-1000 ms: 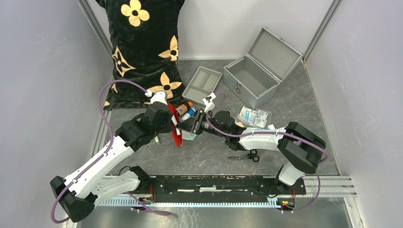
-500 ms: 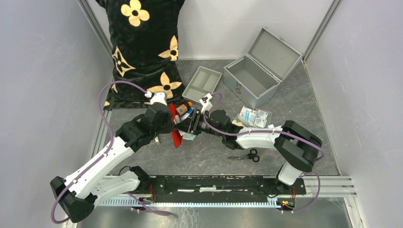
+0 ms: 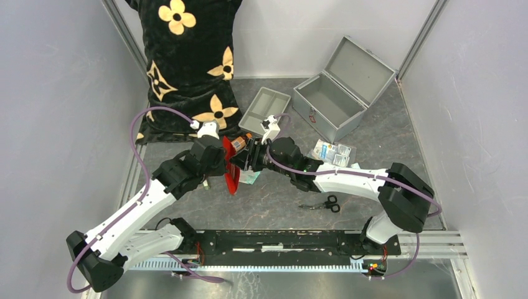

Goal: Organize the medicine kit
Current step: Place the medical item at the medicine pouch, then pick up the medical item at the center of the board.

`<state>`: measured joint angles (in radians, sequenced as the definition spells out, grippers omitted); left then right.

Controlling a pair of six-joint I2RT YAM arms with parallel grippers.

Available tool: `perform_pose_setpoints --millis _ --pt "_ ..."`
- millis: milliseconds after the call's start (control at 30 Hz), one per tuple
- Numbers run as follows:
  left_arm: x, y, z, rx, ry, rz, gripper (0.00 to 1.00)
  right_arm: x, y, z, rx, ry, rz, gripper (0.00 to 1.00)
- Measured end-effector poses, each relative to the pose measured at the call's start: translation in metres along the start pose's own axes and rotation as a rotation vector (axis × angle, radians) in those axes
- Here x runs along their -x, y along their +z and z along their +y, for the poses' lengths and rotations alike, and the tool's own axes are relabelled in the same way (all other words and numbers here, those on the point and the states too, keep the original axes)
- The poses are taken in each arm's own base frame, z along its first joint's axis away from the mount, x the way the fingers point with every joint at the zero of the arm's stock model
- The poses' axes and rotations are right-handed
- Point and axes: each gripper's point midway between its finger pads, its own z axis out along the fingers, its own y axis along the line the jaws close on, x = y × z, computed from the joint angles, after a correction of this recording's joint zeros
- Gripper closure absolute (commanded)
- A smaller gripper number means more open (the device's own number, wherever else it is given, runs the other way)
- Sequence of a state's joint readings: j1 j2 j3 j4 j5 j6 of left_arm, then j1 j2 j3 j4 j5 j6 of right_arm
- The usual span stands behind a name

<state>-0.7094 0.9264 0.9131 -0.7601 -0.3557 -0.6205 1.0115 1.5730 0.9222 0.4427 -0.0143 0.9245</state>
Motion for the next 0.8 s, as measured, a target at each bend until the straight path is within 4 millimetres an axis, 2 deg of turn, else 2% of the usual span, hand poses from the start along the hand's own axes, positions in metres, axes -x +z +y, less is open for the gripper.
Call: perform_pose_setpoints --millis 267,433,533,633,700,800 --pt "-0.002 0.002 0.002 0.009 0.003 0.006 0.98 0.003 -0.007 0.004 -0.018 -0.094 0.000 0.46" --pt "-0.003 0.001 0.014 0.071 0.015 0.003 0.98 0.019 -0.021 -0.006 -0.089 -0.198 -0.041 0.45" --pt "0.002 -0.005 0.026 0.134 0.013 -0.017 0.98 0.033 -0.030 -0.022 -0.151 -0.281 -0.054 0.43" --pt "0.014 -0.016 0.036 0.175 -0.003 -0.064 0.98 0.034 -0.032 -0.051 -0.231 -0.380 0.001 0.42" --pt "0.019 -0.022 0.040 0.187 -0.012 -0.091 0.98 0.029 -0.025 -0.069 -0.276 -0.452 0.079 0.43" --pt "0.023 -0.029 0.047 0.205 -0.020 -0.119 0.98 0.015 -0.006 -0.085 -0.291 -0.542 0.211 0.44"
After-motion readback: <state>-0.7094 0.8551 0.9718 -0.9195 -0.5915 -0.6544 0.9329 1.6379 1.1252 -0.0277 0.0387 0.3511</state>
